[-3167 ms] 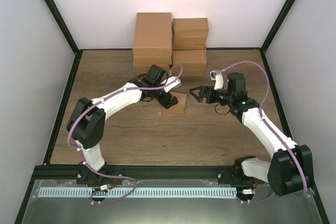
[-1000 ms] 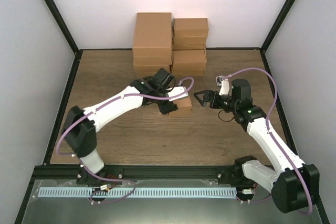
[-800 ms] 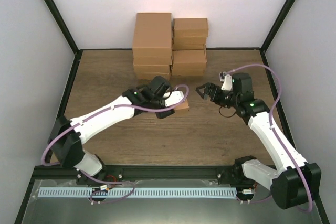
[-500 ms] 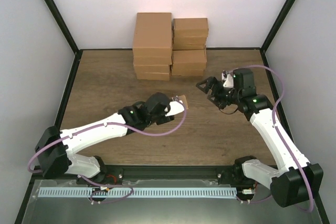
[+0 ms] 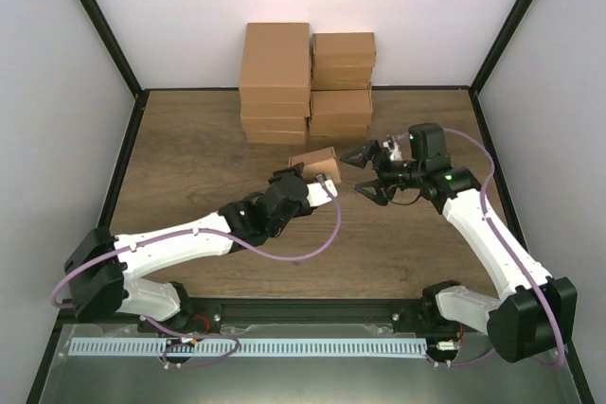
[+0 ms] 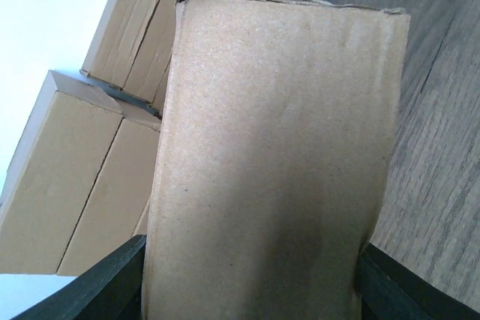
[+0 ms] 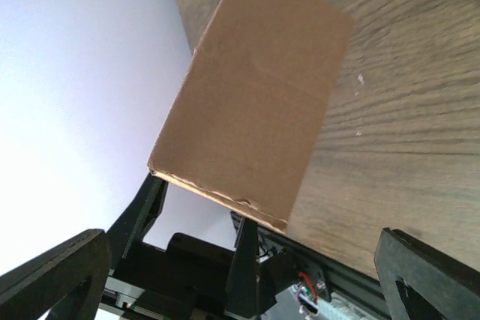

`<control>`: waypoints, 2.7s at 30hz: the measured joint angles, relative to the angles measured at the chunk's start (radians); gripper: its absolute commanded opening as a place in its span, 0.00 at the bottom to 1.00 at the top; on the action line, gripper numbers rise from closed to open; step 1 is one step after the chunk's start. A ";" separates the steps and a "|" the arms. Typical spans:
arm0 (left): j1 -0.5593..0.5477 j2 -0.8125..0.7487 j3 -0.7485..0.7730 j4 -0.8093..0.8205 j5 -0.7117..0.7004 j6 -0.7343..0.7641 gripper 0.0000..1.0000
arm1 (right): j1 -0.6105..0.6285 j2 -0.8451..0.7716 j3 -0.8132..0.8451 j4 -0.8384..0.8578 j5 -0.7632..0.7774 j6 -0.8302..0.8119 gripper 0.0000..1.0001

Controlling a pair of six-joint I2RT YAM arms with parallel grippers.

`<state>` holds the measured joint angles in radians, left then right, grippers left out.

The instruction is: Fold the paper box

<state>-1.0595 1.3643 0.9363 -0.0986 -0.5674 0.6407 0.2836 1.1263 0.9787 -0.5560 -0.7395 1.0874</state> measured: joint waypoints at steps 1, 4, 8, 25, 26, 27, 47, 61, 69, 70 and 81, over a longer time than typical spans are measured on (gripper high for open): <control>-0.002 0.000 -0.002 0.008 -0.001 0.003 0.65 | 0.010 0.006 -0.005 0.018 -0.008 0.019 1.00; -0.008 0.003 -0.007 0.027 -0.005 0.015 0.65 | 0.049 0.024 -0.029 0.081 -0.023 0.079 1.00; -0.009 0.004 -0.024 0.047 -0.005 0.022 0.65 | 0.097 0.068 -0.032 0.131 -0.032 0.140 0.99; -0.027 -0.003 -0.072 0.105 -0.008 0.037 0.65 | 0.109 0.101 -0.032 0.177 -0.008 0.220 0.83; -0.028 -0.003 -0.073 0.107 -0.008 0.038 0.65 | 0.109 0.102 -0.032 0.177 -0.004 0.220 0.80; -0.028 -0.005 -0.074 0.108 -0.008 0.039 0.65 | 0.109 0.102 -0.032 0.177 0.001 0.220 0.77; -0.058 -0.116 -0.126 0.123 0.051 0.012 1.00 | 0.110 0.093 -0.036 0.210 0.101 0.210 0.62; -0.062 -0.484 -0.119 0.013 0.230 -0.324 1.00 | -0.045 0.079 -0.035 0.385 0.188 0.026 0.59; -0.062 -0.510 -0.114 -0.095 0.237 -0.468 1.00 | -0.072 0.136 -0.024 0.553 0.252 -0.156 0.59; -0.062 -0.519 -0.117 -0.102 0.237 -0.478 1.00 | -0.080 0.151 -0.024 0.579 0.252 -0.174 0.58; -0.014 -0.533 -0.127 -0.107 0.244 -0.512 1.00 | -0.165 0.444 0.071 0.783 0.140 -0.238 0.59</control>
<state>-1.0740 0.8314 0.8089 -0.2058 -0.3233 0.1291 0.1188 1.5703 1.0492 0.2268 -0.5991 0.8490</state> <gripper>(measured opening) 0.999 0.625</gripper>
